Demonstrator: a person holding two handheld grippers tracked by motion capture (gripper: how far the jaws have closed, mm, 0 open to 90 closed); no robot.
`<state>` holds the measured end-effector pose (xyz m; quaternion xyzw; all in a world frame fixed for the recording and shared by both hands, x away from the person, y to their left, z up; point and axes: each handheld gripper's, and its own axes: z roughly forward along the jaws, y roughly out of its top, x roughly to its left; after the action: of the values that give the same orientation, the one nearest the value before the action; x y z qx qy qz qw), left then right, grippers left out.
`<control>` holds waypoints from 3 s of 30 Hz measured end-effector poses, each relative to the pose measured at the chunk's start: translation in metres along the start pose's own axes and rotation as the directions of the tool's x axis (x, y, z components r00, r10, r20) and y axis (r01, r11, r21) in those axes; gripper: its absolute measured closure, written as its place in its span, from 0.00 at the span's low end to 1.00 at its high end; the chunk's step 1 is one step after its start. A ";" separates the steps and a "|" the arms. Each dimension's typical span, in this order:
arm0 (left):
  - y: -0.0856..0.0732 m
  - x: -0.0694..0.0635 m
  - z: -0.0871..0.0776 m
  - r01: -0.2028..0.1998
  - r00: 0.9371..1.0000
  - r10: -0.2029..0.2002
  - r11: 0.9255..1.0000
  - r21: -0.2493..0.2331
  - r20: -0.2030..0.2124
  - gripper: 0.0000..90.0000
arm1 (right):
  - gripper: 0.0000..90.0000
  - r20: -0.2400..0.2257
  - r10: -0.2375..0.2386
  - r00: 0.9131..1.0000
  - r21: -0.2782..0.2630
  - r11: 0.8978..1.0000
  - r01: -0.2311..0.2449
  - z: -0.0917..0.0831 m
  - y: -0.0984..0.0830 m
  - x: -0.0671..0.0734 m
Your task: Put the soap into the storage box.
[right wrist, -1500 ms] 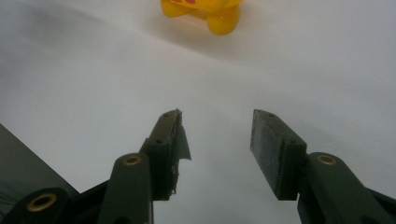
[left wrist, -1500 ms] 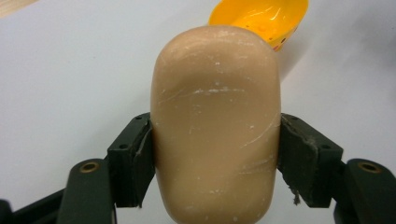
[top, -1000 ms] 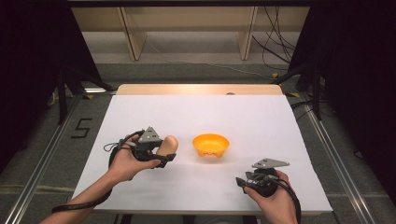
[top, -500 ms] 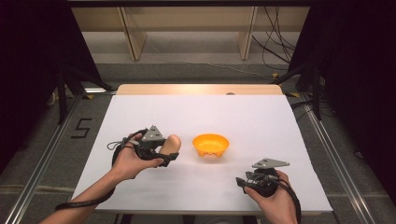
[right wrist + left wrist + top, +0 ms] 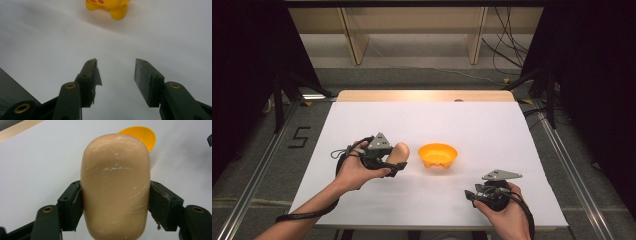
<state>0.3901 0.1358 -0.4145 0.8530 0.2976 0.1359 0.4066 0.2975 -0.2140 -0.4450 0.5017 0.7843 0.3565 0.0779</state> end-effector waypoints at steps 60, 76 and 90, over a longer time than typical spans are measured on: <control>0.032 -0.014 0.027 -0.026 0.998 0.027 1.000 -0.015 0.048 0.36 | 0.60 0.041 -0.052 0.998 -0.004 0.999 0.052 -0.001 0.002 -0.003; 0.044 -0.017 0.033 -0.048 0.998 0.049 0.999 -0.019 0.050 0.36 | 0.59 0.039 -0.041 0.998 -0.001 0.999 0.041 -0.001 0.001 -0.003; 0.052 -0.021 0.043 -0.044 0.997 0.046 0.999 -0.030 0.060 0.36 | 0.59 0.040 -0.073 0.997 -0.015 0.997 0.074 0.000 0.002 -0.006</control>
<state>0.4144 0.0707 -0.4011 0.8573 0.2640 0.1231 0.4244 0.3019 -0.2189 -0.4452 0.4786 0.7977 0.3499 0.1104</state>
